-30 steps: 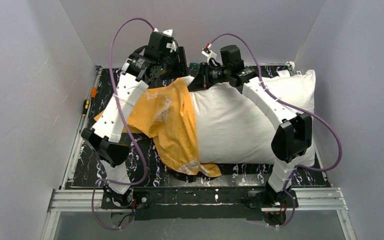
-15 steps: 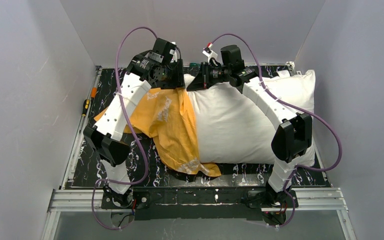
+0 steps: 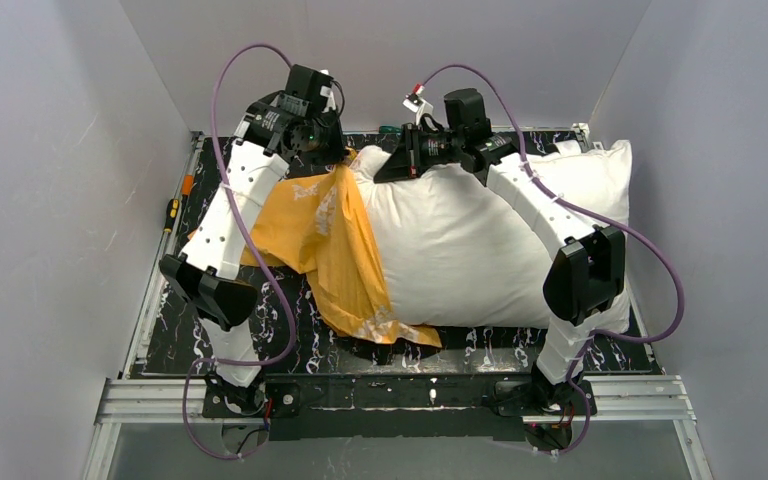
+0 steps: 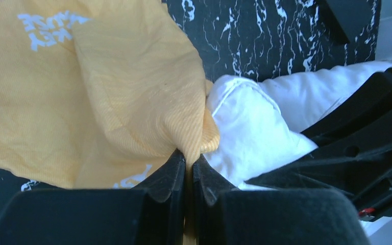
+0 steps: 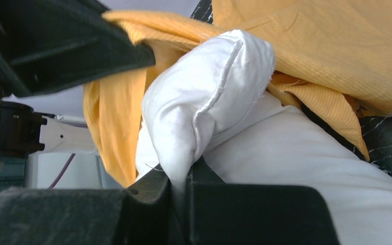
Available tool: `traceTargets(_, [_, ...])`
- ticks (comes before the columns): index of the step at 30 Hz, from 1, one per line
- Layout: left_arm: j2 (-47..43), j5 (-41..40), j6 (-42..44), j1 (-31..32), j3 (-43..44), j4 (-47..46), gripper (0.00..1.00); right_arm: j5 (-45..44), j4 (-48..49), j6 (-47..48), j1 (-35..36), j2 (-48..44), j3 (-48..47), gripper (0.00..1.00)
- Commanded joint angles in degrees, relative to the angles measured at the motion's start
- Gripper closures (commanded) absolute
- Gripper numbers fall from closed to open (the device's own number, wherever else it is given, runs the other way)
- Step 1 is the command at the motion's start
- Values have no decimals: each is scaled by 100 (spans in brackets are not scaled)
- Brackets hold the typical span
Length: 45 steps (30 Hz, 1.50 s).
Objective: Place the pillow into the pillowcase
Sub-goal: Stuff the pillow into the pillowcase.
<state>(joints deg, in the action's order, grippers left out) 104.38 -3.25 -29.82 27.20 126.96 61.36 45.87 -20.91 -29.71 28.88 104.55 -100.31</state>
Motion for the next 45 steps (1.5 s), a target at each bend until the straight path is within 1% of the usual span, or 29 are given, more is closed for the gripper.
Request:
traceTargets(1, [-225,-105,146,-127,523,-745,99,1122,-136,423,154,-224,-382,99])
traceTargets(4, [-87,286,139,-127,687,-1258,97,1454,-260,560,458,-161,-545,99])
traceTargets(7, [54,891,114,-123,788,-1647,95,1669,-181,573,876,-105,-593,99])
traceTargets(9, [168,1213,108,-127,981,-1754,100,1740,-111,541,1060,-49,-620,99])
traceTargets(13, [213,1843,-162,-123,1116,-2186,100,1888,177,339,1188,118,-533,99])
traceTargets(16, [52,2356,-452,-120,925,-2761,100,1871,472,101,1171,338,-469,99])
traceTargets(18, [-84,2659,-666,-119,806,-3011,100,1747,845,-286,1102,500,-479,99])
traceTargets(20, [-238,2894,-793,-104,732,-3050,100,1422,1198,-722,952,644,-497,99])
traceTargets(22, [-479,2959,-797,-38,504,-3100,100,1211,1682,-1319,762,741,-421,99])
traceTargets(26, [-1054,2937,-803,244,-411,-3550,100,949,3281,-2738,533,869,-61,99])
traceTargets(29, [-1304,2927,-688,560,-792,-3629,100,787,4547,-3831,380,978,289,99])
traceTargets(31, [-1406,2906,-564,825,-901,-3708,100,655,5089,-4322,288,1054,451,99])
traceTargets(32, [-1437,2906,-542,963,-942,-3805,100,580,5197,-4438,260,1101,498,99])
traceTargets(36, [-1271,2984,-854,1449,-776,-4276,100,347,5376,-4830,198,1281,473,99])
traceTargets(39, [-867,3210,-896,1811,-225,-4327,100,156,5471,-5106,164,1323,404,99])
traceTargets(42, [-488,3454,-833,2188,324,-4330,100,-96,4711,-4786,47,1202,302,99])
traceTargets(45, [-325,3510,-528,2544,574,-4306,100,-429,3578,-4044,-152,1041,265,99])
